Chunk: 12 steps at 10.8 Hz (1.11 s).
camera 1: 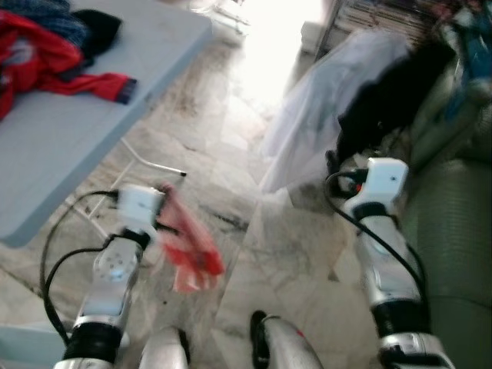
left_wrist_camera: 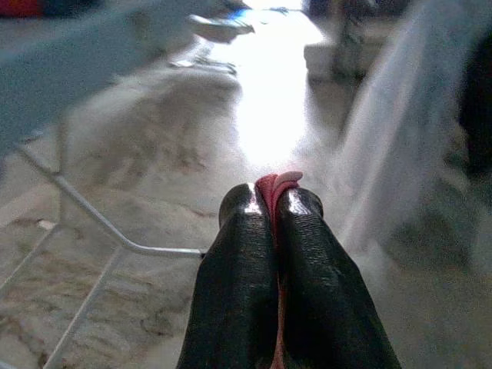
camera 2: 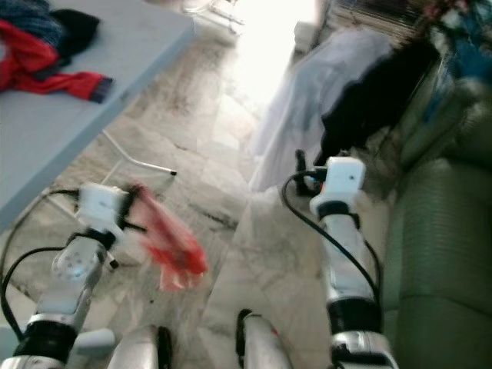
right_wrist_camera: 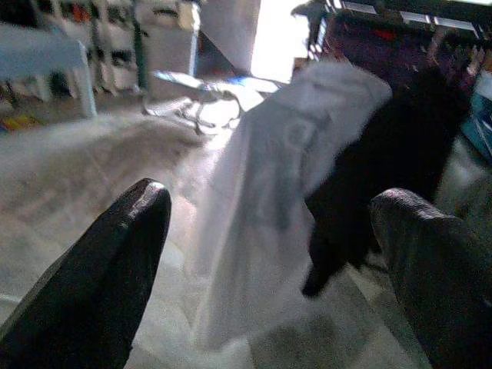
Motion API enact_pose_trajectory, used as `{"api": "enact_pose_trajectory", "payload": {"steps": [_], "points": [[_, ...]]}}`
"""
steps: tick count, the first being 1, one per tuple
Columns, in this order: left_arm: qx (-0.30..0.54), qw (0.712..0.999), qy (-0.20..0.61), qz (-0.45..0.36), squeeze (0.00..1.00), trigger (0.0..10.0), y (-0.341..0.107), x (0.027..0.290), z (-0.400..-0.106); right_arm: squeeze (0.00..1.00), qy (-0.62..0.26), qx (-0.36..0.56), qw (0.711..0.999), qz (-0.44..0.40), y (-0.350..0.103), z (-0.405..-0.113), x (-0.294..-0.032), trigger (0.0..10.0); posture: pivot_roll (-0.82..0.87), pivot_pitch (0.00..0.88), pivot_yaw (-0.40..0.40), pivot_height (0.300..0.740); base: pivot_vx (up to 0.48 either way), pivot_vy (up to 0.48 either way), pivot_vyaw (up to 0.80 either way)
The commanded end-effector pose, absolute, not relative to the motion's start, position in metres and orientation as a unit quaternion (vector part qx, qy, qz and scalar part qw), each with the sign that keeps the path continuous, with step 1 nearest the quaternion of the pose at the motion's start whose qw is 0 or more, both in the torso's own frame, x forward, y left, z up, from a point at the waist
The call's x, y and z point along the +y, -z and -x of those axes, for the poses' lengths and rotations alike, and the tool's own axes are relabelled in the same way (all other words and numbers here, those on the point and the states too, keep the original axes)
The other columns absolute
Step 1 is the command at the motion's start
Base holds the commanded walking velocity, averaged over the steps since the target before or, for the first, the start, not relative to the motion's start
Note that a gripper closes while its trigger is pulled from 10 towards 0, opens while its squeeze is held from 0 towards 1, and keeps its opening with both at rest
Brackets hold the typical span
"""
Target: Hang hanger
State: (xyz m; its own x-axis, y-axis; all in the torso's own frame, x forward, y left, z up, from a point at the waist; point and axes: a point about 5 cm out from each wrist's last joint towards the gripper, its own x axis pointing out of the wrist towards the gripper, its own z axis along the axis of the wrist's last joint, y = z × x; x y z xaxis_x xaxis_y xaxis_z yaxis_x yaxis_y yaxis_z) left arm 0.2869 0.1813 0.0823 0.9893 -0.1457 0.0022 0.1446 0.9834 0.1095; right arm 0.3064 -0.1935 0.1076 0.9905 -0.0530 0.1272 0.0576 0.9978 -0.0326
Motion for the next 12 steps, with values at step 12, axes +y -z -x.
{"api": "enact_pose_trajectory", "payload": {"steps": [12], "points": [[-0.034, 0.995, 0.094, -0.029, 0.0, 10.0, -0.09, 0.182, -0.282, 0.0, 0.052, -0.057, 0.996, 0.036, -0.102, -0.298, -0.205, 10.0, -0.01, 0.165, -0.059, 0.74, 0.322, 0.0, -0.61]]}}
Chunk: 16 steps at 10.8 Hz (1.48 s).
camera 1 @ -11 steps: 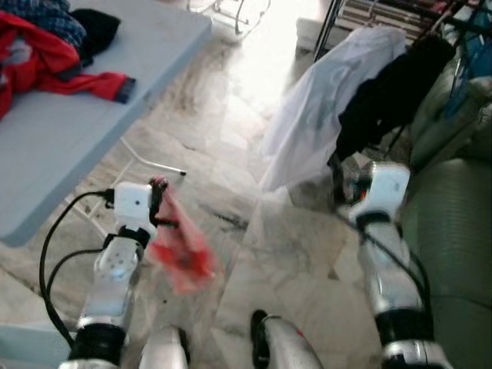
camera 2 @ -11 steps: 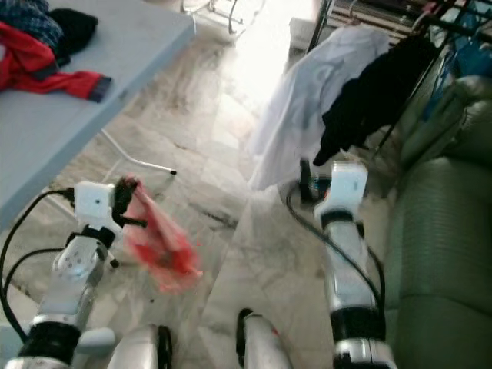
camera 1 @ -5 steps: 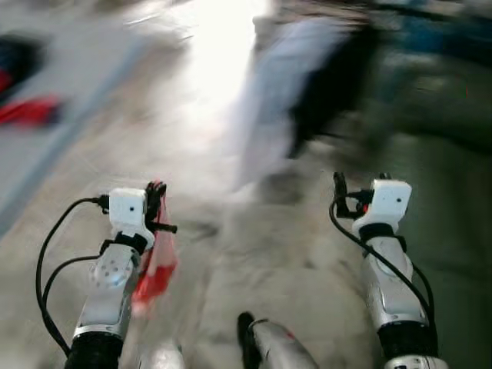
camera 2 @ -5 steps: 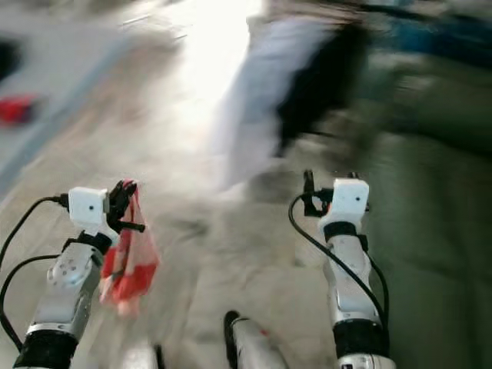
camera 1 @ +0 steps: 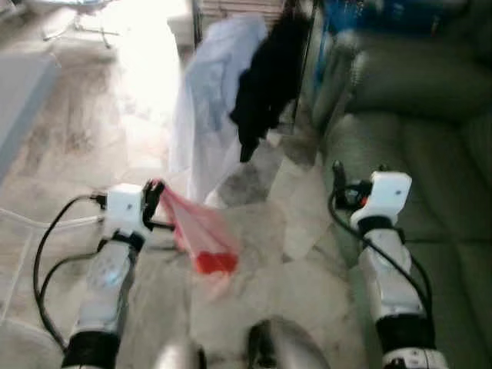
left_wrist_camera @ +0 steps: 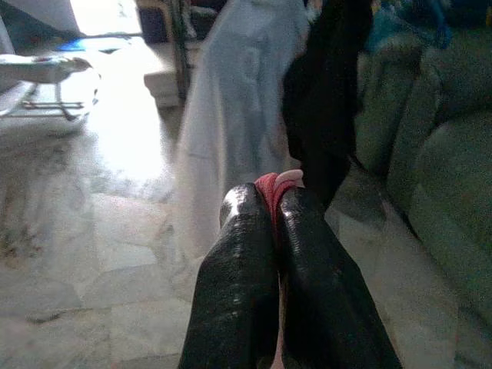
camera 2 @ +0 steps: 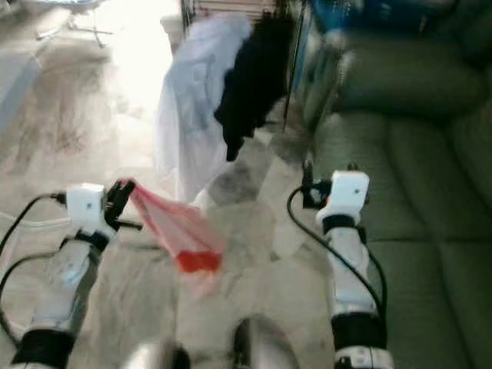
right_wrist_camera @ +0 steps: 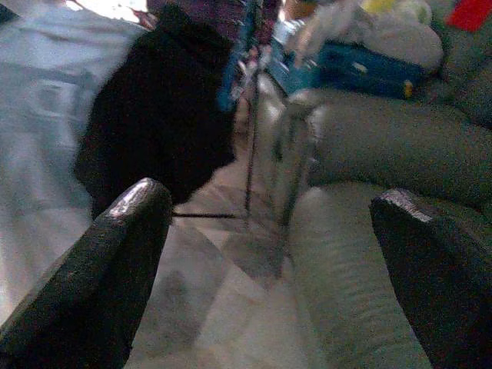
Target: Hang hanger
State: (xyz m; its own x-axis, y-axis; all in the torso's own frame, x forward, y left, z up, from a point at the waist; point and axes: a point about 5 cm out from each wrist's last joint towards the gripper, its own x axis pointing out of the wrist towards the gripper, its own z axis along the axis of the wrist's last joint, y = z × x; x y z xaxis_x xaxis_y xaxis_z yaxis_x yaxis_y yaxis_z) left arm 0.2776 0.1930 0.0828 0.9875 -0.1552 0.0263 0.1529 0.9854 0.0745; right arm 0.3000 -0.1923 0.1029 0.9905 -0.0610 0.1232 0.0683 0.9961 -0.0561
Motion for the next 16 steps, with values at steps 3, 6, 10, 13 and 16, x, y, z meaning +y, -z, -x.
{"api": "enact_pose_trajectory", "payload": {"steps": [3, 6, 10, 13, 16], "points": [[-0.03, 0.995, 0.095, -0.028, 0.0, 10.0, -0.09, 0.181, -0.284, 0.0, 0.053, -0.054, 0.997, 0.035, -0.1, -0.297, -0.205, 10.0, -0.02, 0.161, -0.058, 0.74, 0.436, 0.089, 0.0], [-0.028, 0.995, 0.092, -0.032, 0.0, 10.0, -0.091, 0.183, -0.286, 0.0, 0.047, -0.043, 0.998, 0.027, -0.093, -0.292, -0.2, 10.0, -0.01, 0.165, -0.055, 0.74, 0.344, 0.335, 0.0], [-0.031, 0.995, 0.092, -0.039, 0.0, 10.0, -0.094, 0.183, -0.289, 0.0, 0.047, -0.047, 0.997, 0.027, -0.096, -0.297, -0.2, 10.0, -0.01, 0.16, -0.052, 0.74, 0.322, 0.354, 0.0], [-0.044, 0.993, 0.104, -0.044, 0.0, 10.0, -0.097, 0.176, -0.288, 0.0, 0.046, -0.048, 0.998, 0.022, -0.096, -0.298, -0.2, 10.0, -0.01, 0.161, -0.05, 0.74, 0.35, 0.24, 0.0], [-0.044, 0.993, 0.1, -0.047, 0.0, 10.0, -0.095, 0.178, -0.28, 0.0, 0.035, -0.038, 0.999, 0.01, -0.09, -0.278, -0.194, 10.0, -0.01, 0.177, -0.055, 0.74, 0.437, 0.0, 0.0]]}}
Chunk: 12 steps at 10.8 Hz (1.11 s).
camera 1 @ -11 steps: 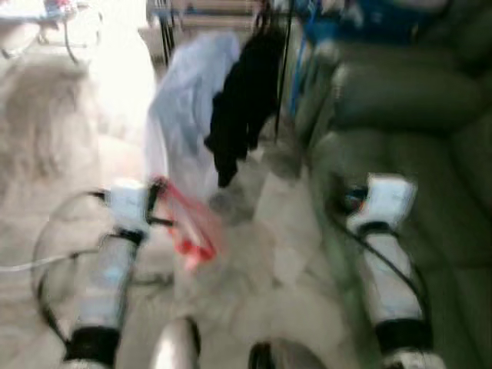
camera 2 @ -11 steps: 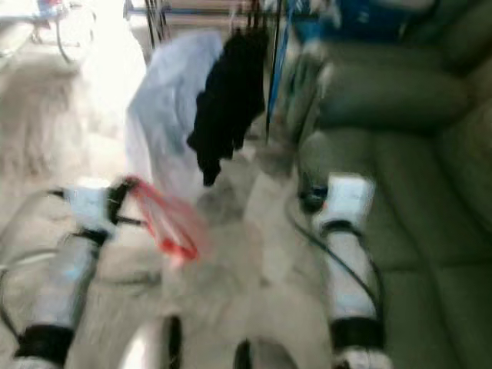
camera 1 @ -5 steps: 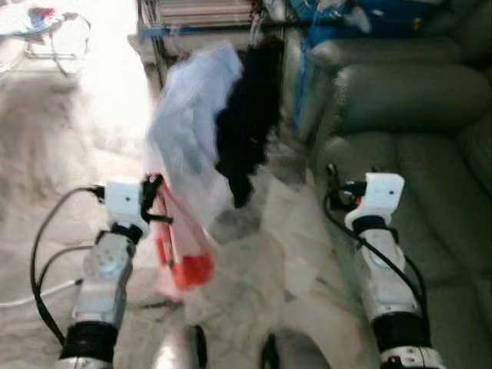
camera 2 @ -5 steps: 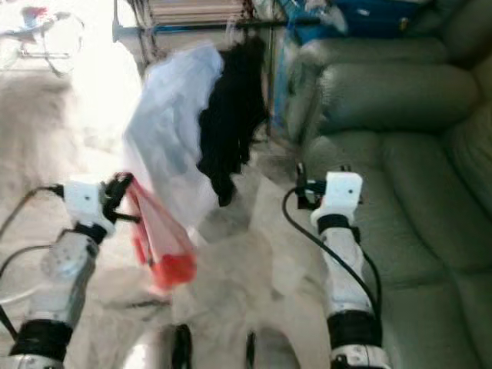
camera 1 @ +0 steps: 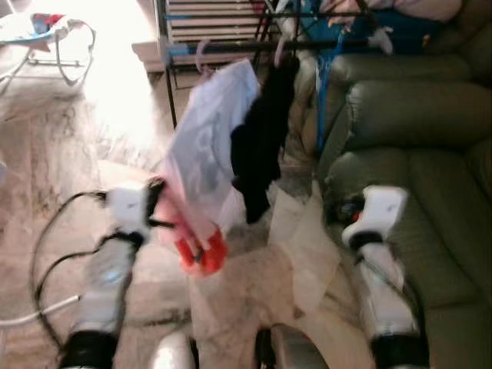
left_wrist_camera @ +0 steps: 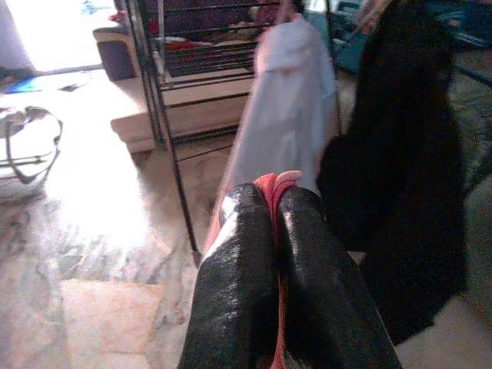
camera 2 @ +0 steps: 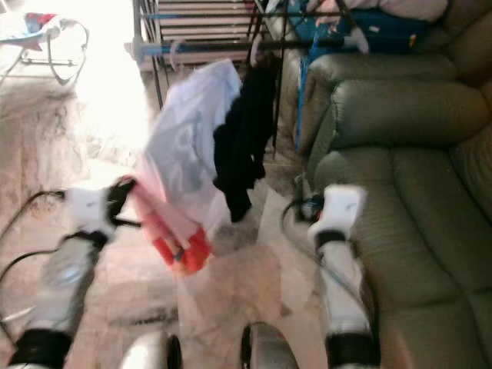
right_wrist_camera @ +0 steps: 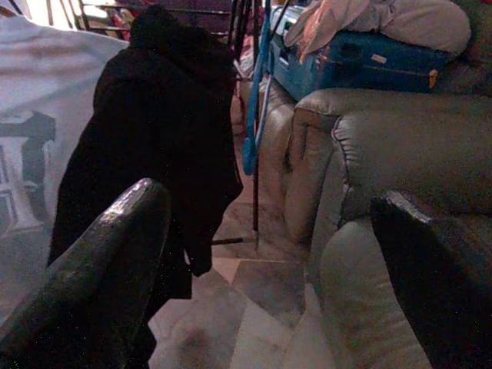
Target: Hang hanger
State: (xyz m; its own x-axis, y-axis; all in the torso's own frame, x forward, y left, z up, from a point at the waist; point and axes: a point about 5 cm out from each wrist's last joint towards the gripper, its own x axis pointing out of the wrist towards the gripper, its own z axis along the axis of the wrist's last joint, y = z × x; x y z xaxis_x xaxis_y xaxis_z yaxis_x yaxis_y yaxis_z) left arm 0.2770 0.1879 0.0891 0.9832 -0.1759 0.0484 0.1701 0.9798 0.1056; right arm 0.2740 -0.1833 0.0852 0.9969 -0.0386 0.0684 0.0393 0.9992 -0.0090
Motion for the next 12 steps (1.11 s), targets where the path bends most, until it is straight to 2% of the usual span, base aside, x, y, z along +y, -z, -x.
{"api": "enact_pose_trajectory", "payload": {"steps": [1, 2, 4, 8, 12], "points": [[-0.032, 0.994, 0.097, -0.047, 0.0, 10.0, -0.087, 0.179, -0.27, 0.0, 0.02, -0.015, 1.0, 0.016, -0.076, -0.256, -0.189, 10.0, -0.01, 0.191, -0.059, 0.74, 0.45, 0.0, 0.0], [-0.032, 0.993, 0.101, -0.047, 0.0, 10.0, -0.086, 0.175, -0.267, 0.0, 0.016, -0.006, 1.0, 0.017, -0.071, -0.249, -0.188, 10.0, -0.01, 0.199, -0.057, 0.74, 0.472, 0.0, 0.0], [-0.032, 0.994, 0.092, -0.052, 0.0, 10.0, -0.089, 0.168, -0.27, 0.0, 0.023, -0.02, 0.999, 0.019, -0.079, -0.255, -0.191, 10.0, -0.02, 0.214, -0.06, 0.74, 0.0, 0.0, 0.0], [-0.017, 0.995, 0.095, -0.039, 0.0, 10.0, -0.078, 0.175, -0.245, 0.0, 0.028, -0.001, 0.999, 0.024, -0.077, -0.234, -0.195, 10.0, -0.02, 0.218, -0.074, 0.74, 0.0, 0.0, 0.0], [-0.023, 0.994, 0.1, -0.036, 0.0, 10.0, -0.083, 0.172, -0.249, 0.0, 0.041, -0.027, 0.997, 0.053, -0.089, -0.249, -0.199, 10.0, -0.02, 0.211, -0.068, 0.74, 0.414, 0.0, 0.0]]}}
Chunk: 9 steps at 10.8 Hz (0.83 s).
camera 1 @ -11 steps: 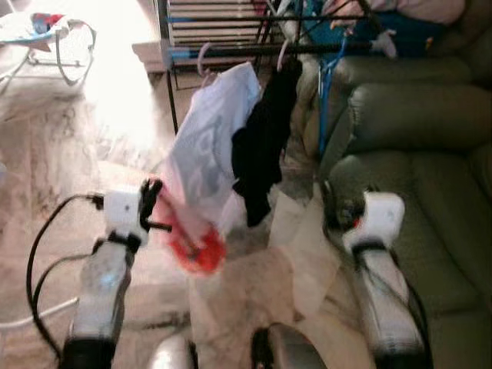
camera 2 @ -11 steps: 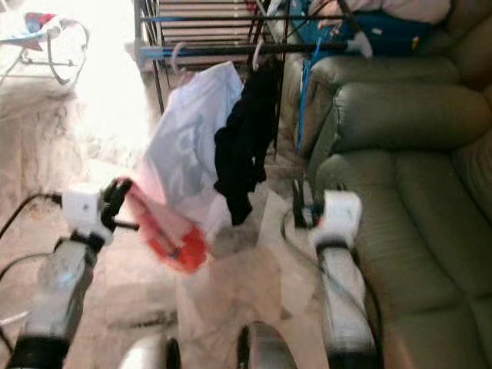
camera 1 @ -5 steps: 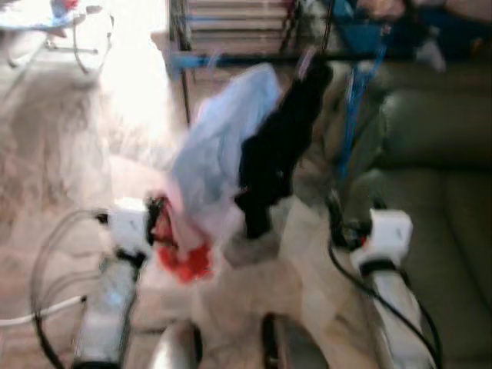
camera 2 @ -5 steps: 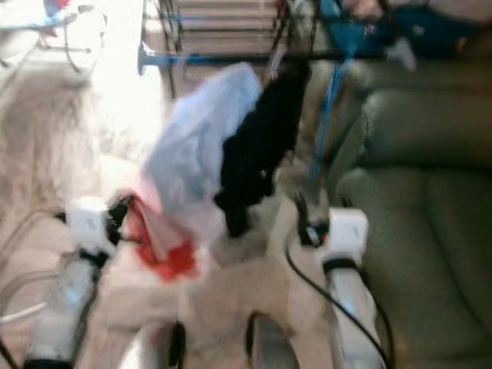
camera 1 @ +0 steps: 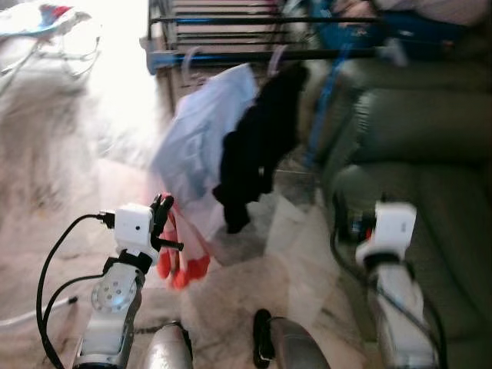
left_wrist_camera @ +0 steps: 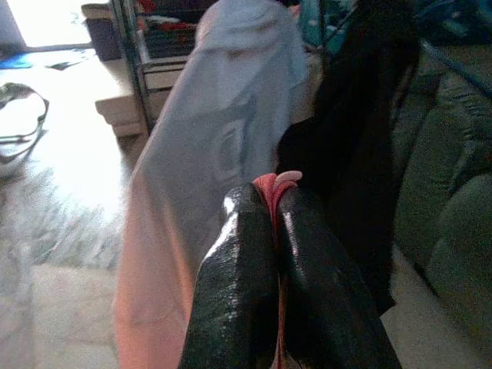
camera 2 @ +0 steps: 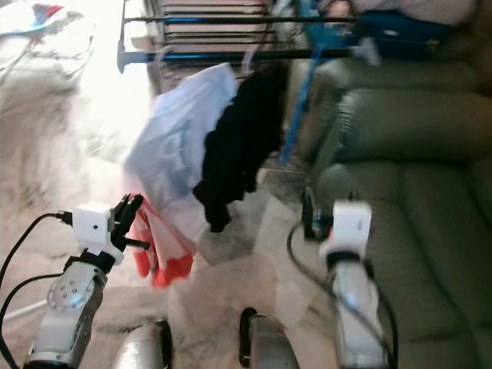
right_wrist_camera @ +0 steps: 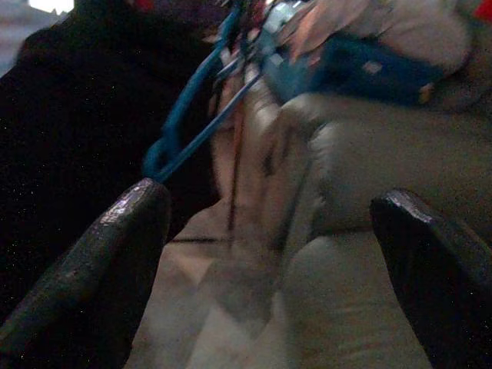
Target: Hang hanger
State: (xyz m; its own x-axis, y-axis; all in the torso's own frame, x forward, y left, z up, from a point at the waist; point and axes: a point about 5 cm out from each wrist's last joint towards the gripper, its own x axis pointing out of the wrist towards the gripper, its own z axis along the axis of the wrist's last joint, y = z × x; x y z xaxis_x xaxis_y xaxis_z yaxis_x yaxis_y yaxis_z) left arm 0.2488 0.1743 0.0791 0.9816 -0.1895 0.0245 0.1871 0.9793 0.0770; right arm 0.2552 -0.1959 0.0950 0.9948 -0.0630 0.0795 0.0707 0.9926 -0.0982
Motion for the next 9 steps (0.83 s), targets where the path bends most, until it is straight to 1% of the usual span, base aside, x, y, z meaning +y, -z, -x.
{"api": "enact_pose_trajectory", "payload": {"steps": [1, 4, 9], "points": [[-0.019, 0.994, 0.101, -0.032, 0.0, 10.0, -0.083, 0.171, -0.248, 0.0, 0.053, -0.03, 0.997, 0.057, -0.093, -0.254, -0.207, 10.0, -0.02, 0.214, -0.068, 0.74, 0.465, 0.0, 0.0], [-0.014, 0.994, 0.101, -0.029, 0.0, 10.0, -0.082, 0.17, -0.248, 0.0, 0.053, -0.031, 0.996, 0.061, -0.097, -0.261, -0.208, 10.0, -0.02, 0.214, -0.07, 0.74, 0.43, 0.0, 0.0], [-0.002, 0.994, 0.105, -0.022, 0.0, 10.0, -0.081, 0.166, -0.25, 0.0, 0.049, -0.038, 0.996, 0.059, -0.099, -0.267, -0.208, 10.0, -0.02, 0.217, -0.074, 0.74, 0.362, 0.311, 0.0]]}}
